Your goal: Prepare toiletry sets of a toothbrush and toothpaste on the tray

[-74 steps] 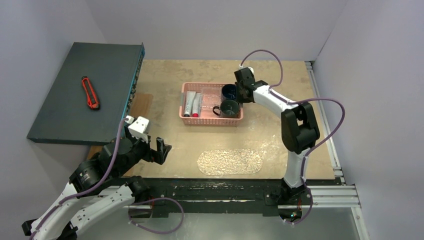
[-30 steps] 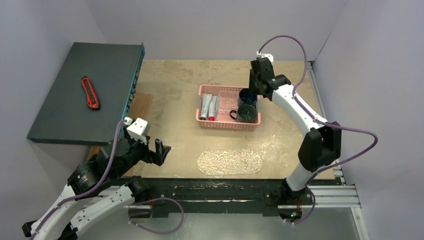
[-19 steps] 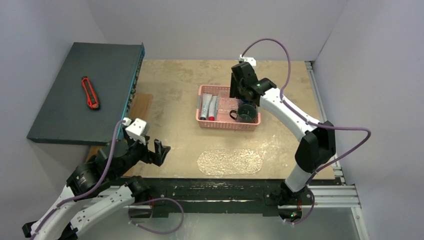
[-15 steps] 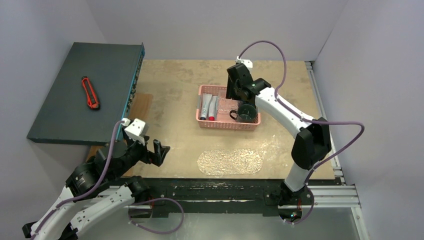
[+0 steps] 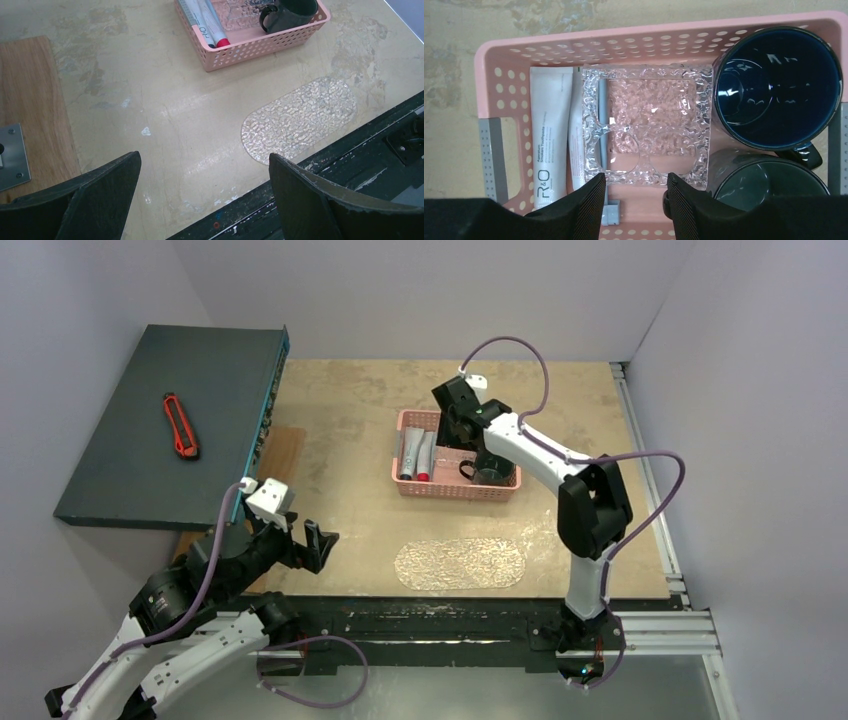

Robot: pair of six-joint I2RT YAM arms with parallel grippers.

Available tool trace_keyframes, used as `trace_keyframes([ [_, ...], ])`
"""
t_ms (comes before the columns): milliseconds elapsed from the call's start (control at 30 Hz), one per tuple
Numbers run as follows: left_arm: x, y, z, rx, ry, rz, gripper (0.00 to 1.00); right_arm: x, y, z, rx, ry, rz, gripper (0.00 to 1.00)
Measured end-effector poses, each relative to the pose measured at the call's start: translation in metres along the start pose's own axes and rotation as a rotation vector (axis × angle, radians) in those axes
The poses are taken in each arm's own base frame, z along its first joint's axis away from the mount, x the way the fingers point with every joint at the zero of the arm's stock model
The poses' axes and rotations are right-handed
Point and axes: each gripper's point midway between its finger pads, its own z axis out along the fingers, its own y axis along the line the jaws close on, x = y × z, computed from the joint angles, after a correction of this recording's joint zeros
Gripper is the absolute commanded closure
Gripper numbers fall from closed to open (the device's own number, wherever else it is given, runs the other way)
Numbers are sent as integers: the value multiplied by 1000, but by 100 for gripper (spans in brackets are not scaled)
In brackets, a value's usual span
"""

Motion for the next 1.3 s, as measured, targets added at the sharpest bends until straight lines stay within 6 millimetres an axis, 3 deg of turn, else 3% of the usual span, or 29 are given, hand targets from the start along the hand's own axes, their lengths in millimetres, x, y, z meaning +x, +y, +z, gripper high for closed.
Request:
trace_keyframes([
  [233, 0, 0, 0, 0, 0, 0, 1, 10, -1, 16, 35, 24, 16, 51],
  [833, 0, 0, 0, 0, 0, 0, 1, 12, 2, 35, 68, 30, 23, 60],
  [1100, 0, 0, 0, 0, 0, 0, 1, 14, -2, 39, 91, 28, 14, 77],
  [1300, 0, 0, 0, 0, 0, 1, 1, 14, -3, 39, 92, 28, 11, 100],
])
